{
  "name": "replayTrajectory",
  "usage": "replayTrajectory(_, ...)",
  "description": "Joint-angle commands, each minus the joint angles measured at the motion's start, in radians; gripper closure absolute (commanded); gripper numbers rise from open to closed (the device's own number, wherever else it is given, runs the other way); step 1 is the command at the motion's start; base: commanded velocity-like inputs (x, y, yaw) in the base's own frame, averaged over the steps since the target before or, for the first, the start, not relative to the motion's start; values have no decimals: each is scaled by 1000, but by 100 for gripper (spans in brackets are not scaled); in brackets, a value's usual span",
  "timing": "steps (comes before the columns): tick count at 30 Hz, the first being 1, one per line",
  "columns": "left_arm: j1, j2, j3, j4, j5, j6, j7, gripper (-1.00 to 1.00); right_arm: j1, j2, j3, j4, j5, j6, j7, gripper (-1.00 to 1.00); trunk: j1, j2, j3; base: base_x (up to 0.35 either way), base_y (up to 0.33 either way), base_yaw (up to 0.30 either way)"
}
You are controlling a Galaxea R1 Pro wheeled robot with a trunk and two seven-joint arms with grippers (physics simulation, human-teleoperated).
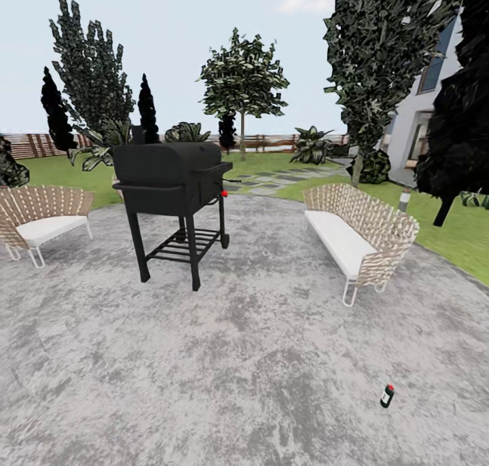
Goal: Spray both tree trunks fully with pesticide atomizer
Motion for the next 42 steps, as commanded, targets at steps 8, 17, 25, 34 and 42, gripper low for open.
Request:
replayTrajectory(8,-1,0,1,1,1,-3,-1,-100,0,0,-1,-2,-2,-1,-1,-100,1,0,-1,258,15,24)
replayTrajectory(17,-1,0,1,1,1,-6,-1,-100,0,-1,-2,-2,-2,-1,0,-100,1,0,0,77,1,-80)
replayTrajectory(25,0,0,1,1,1,-9,-2,-100,0,-1,-1,-2,-1,-1,0,-100,1,0,3,287,0,-255)
replayTrajectory(34,-1,0,1,1,1,-10,-5,-100,0,-1,0,-2,-1,-1,0,-100,1,0,5,331,35,-87)
replayTrajectory(42,-1,0,1,1,1,-10,-6,-100,0,-2,-2,-2,-1,-1,0,-100,1,0,5,333,109,-3)
